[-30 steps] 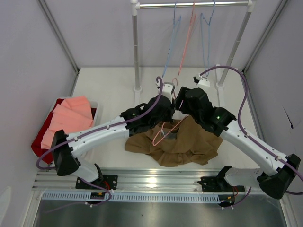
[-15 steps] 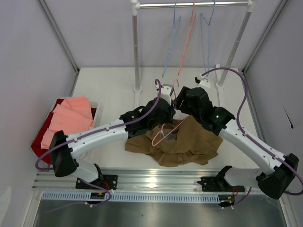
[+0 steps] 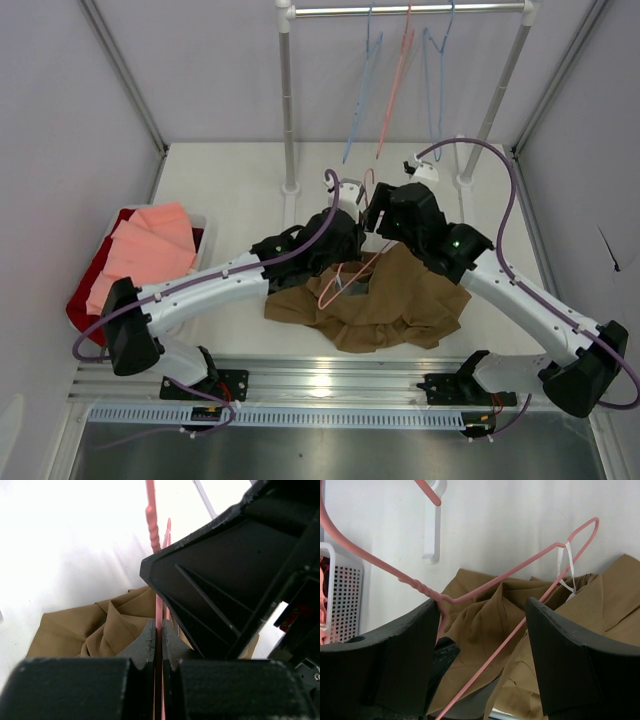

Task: Place the skirt on the hanger

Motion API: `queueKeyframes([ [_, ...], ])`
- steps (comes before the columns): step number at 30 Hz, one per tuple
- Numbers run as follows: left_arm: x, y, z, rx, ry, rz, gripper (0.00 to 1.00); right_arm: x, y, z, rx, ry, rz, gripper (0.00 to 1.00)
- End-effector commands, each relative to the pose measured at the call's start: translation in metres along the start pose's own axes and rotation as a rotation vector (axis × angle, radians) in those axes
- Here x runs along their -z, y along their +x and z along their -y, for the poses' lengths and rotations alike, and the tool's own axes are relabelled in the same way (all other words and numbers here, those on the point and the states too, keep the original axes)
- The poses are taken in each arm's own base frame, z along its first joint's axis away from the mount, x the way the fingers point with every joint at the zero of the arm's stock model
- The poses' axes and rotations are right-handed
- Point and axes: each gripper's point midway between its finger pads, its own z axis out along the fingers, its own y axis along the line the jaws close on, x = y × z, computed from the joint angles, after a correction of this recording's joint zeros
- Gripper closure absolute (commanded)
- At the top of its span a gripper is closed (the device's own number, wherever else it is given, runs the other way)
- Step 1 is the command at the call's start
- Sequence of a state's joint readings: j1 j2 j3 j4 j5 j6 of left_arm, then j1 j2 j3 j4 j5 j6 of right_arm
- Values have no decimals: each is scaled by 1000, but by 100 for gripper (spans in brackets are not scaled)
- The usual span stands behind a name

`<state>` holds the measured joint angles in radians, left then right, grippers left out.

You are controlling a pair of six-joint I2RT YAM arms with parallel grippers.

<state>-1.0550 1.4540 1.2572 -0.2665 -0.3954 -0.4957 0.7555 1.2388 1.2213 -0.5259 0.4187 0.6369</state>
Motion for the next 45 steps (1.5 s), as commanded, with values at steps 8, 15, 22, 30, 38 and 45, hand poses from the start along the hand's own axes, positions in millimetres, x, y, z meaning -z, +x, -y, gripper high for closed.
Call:
queueKeyframes([
  [8,66,-85,-14,104,13,212,100,83,-99,-42,-29,-260,264,20],
  [15,98,-115,-31,133,-41,234,100,107,-130,-31,-52,-242,342,20],
  [22,129,-152,-44,120,-96,232,100,118,-148,-26,-52,-230,377,19],
  [30,132,-176,-67,107,-140,196,100,124,-157,-23,-47,-223,396,18],
  [38,133,-178,-58,62,-87,138,100,123,-156,-14,-40,-194,399,18],
  [45,134,-138,-82,100,-150,76,100,113,-152,-16,-36,-191,381,18],
])
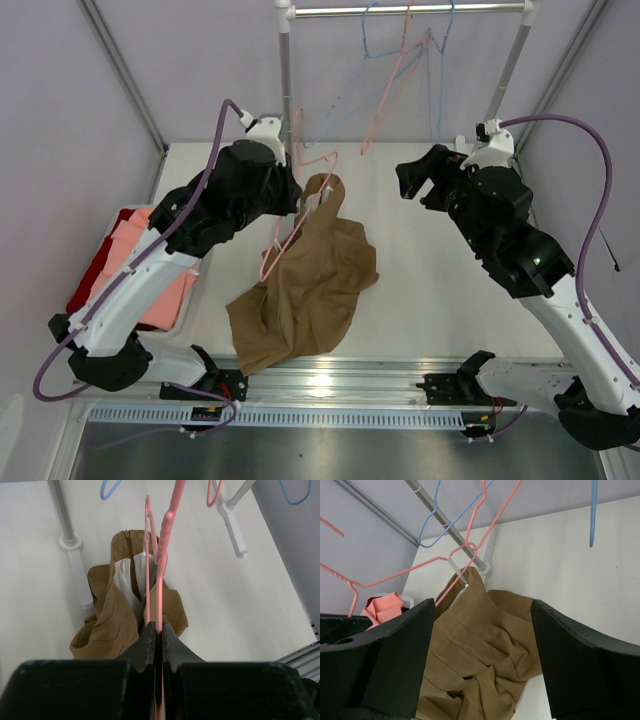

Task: Place the skirt on the hanger

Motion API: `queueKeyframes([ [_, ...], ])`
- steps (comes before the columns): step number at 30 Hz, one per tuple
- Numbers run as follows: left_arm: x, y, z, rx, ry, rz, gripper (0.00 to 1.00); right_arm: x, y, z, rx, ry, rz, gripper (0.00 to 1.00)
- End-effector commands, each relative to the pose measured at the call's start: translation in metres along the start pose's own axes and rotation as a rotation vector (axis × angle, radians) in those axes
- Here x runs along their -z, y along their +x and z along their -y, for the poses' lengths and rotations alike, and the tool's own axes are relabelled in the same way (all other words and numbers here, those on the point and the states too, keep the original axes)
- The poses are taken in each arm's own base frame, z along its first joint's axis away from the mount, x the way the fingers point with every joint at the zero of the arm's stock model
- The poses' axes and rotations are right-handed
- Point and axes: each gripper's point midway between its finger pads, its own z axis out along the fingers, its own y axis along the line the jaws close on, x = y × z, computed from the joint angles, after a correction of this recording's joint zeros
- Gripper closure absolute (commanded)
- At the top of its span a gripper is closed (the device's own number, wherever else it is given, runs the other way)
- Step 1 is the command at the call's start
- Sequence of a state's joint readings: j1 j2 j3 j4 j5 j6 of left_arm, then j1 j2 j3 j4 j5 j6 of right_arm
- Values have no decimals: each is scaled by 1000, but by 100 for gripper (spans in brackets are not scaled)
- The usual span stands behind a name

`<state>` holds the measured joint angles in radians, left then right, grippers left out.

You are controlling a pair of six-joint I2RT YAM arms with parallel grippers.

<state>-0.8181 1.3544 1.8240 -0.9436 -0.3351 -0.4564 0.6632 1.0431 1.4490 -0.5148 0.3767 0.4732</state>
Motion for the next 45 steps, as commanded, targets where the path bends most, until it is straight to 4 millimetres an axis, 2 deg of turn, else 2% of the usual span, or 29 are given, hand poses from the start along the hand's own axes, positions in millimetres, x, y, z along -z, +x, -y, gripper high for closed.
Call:
queueKeyframes([
  [1,17,-5,-12,58,9,55,100,0,-14,-5,1,-11,34,18],
  [4,10,3,-32,77,-37,56,100,-2,-12,-5,2,-14,30,18],
  [6,6,0,-46,97,-50,60,100,-4,-11,-5,6,-11,25,17],
  [8,3,-6,-50,91,-51,84,100,-5,-9,-4,9,-10,20,17],
  [11,-1,-39,-41,52,-5,175,100,-5,-8,-2,12,-4,19,17],
  [13,8,-74,-32,16,23,258,100,-5,-9,-1,18,-2,21,17],
  [14,-11,-73,-32,-4,-1,226,100,-5,-9,-1,17,0,22,17],
  [15,-16,-79,-33,-30,-20,227,100,-4,-10,0,19,0,25,17],
  [16,3,-115,-29,-20,-23,320,100,-4,-11,0,21,1,26,17],
  [17,-3,-120,-31,-29,-42,318,100,-4,-11,1,24,2,25,17],
  [18,-29,-116,-32,-53,-75,279,100,-2,-13,1,23,0,30,17],
  [20,-13,-153,-30,-38,-91,360,100,-1,-14,2,22,-2,32,17],
  [21,-26,-161,-27,-44,-92,366,100,2,-16,2,21,-4,38,17],
  [25,-34,-176,-1,-63,33,426,100,9,-18,8,29,9,43,17],
  [26,-40,-173,2,-85,53,426,100,10,-18,9,32,12,44,17],
  [28,-28,-182,11,-101,105,484,100,15,-22,11,31,12,58,17],
  [31,-24,-197,11,-109,95,545,100,18,-24,12,33,12,64,16],
  [36,-1,-230,4,-103,44,669,100,25,-26,16,29,18,76,16],
  [42,-14,-244,-14,-105,-73,705,100,26,-24,16,22,11,71,16],
  [45,-22,-248,-12,-129,-81,730,100,28,-25,16,20,9,76,16],
])
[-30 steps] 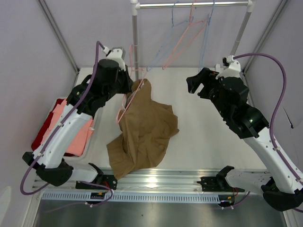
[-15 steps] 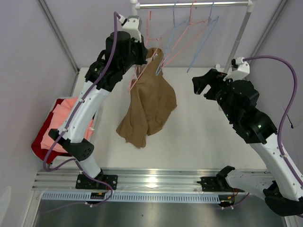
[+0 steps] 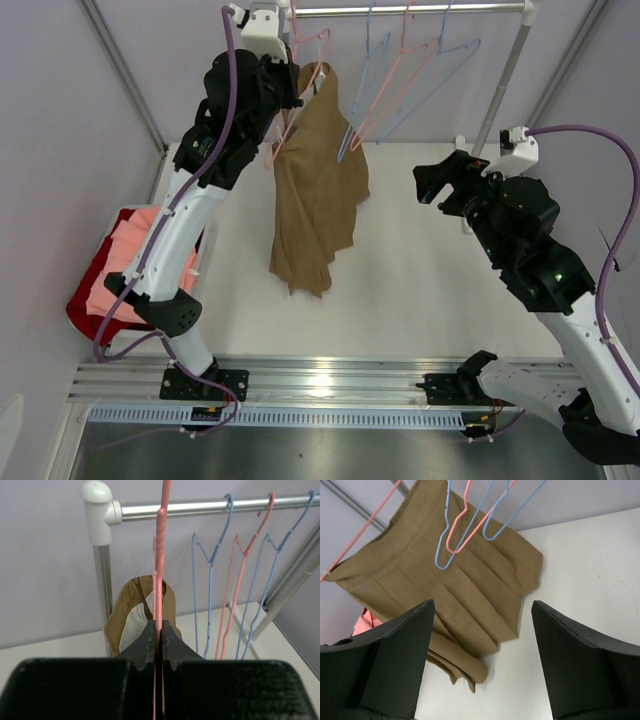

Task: Place the skirt on the hanger

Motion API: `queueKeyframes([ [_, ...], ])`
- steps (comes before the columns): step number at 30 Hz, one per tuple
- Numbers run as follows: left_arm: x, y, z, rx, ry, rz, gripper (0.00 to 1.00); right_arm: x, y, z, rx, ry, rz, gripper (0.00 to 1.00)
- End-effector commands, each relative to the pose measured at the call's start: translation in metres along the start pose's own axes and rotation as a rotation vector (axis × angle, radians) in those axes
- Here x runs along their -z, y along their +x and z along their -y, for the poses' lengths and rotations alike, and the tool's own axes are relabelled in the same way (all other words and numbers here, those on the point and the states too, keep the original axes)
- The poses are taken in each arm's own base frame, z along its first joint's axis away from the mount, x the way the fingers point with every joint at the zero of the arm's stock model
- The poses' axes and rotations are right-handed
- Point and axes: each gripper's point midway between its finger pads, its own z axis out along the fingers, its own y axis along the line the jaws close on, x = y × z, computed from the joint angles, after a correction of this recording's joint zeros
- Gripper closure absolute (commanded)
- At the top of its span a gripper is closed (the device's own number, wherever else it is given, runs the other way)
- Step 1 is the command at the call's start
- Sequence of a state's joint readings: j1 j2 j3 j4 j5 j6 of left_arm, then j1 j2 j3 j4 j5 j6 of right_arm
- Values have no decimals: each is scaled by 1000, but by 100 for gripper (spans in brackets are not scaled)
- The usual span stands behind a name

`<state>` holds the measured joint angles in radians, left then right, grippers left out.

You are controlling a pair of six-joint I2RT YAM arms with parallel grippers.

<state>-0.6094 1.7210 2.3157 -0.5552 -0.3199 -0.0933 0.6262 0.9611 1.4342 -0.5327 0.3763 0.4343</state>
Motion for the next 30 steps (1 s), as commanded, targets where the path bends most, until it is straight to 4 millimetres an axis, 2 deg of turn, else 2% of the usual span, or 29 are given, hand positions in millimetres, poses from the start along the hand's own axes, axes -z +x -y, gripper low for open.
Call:
queueKeyframes([
  [1,-2,-68,-12,1,-48,242,100,5,-6,2,2,-2,20,17],
  [2,-4,-70,-14,1,-58,254,100,5,-6,2,1,-2,21,16],
  [4,-19,-62,-17,-8,-56,246,100,5,-5,1,3,-6,18,16],
  [5,-21,-66,-18,-5,-49,260,100,5,-5,1,5,-9,16,16],
  [6,-31,-59,-18,-12,-43,251,100,5,-4,1,4,-8,15,16],
  [9,-46,-61,-26,17,-19,274,100,6,-5,1,10,-11,14,16],
  [10,-56,-54,-34,34,-33,265,100,6,-5,1,11,-11,15,16],
  [12,-65,-49,-34,48,-1,263,100,6,-5,0,13,-13,12,16],
  [13,-76,-39,-38,60,5,248,100,6,-4,1,21,-12,10,16],
  [16,-88,-25,-36,72,44,216,100,5,-1,2,27,-7,1,17],
  [17,-95,-13,-34,69,56,189,100,4,0,2,27,-5,-1,16],
  [20,-101,11,-32,68,64,126,100,2,3,4,29,-2,-6,16],
  [21,-101,12,-30,65,76,123,100,2,4,4,26,-1,-5,16],
  [22,-105,31,-31,64,73,81,100,2,5,4,26,-4,-7,16],
  [24,-99,28,-32,65,72,90,100,0,8,5,27,0,-11,16],
  [25,-102,44,-33,66,70,55,100,0,9,5,27,0,-13,16],
  [27,-96,39,-33,70,73,65,100,0,11,5,26,0,-16,16],
  [28,-98,55,-34,69,70,32,100,0,11,5,25,-1,-15,16],
  [30,-93,59,-37,72,57,27,99,-1,13,5,25,-3,-18,16],
])
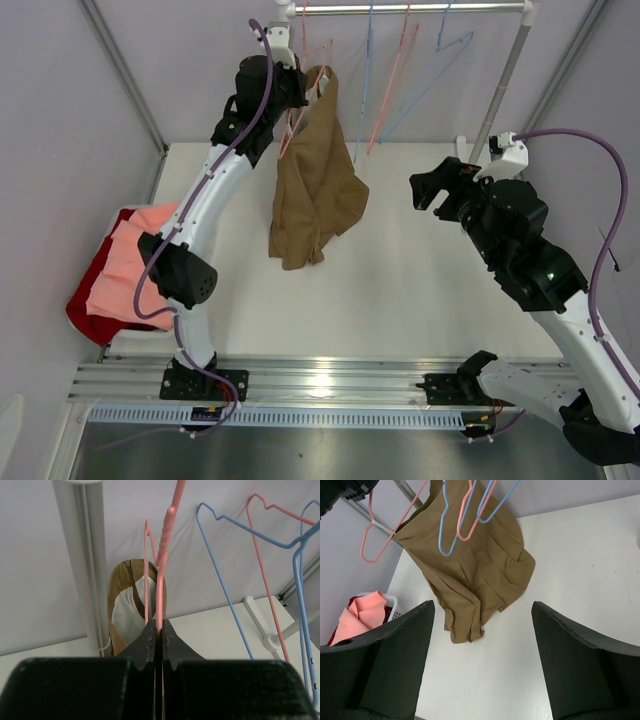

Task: Place the skirt on the hanger

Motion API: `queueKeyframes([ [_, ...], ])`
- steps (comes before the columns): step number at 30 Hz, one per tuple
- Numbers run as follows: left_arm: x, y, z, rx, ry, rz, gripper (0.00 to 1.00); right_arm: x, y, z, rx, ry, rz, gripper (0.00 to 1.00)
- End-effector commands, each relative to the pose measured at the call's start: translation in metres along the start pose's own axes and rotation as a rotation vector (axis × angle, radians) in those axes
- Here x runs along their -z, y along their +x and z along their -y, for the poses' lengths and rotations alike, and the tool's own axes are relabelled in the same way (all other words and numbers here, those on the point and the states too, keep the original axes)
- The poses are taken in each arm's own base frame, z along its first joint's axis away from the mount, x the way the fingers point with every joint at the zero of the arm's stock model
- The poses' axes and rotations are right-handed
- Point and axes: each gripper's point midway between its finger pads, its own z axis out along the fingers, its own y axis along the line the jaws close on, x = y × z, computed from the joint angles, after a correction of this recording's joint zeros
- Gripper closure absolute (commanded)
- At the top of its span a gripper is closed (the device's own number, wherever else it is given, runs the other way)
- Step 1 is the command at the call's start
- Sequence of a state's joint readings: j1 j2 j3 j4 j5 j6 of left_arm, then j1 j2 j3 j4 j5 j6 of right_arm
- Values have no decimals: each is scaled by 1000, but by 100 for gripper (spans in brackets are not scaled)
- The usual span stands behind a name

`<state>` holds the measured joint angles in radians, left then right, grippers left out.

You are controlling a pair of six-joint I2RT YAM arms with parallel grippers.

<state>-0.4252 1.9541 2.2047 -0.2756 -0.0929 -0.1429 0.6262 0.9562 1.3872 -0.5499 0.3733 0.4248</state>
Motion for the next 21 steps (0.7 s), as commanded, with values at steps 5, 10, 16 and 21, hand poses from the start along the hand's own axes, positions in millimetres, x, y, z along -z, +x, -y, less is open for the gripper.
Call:
queueKeyframes([
  [5,40,-35,-1,30,-7,99,66,3,-5,-3,-6,-26,26,16],
  [10,64,-40,-3,14,0,111,41,2,1,-2,-2,-29,13,15],
  [16,106,-62,13,-3,94,120,31,0,12,-1,8,-35,-22,14],
  [21,155,-72,23,32,164,122,29,0,28,2,34,-36,-86,2],
])
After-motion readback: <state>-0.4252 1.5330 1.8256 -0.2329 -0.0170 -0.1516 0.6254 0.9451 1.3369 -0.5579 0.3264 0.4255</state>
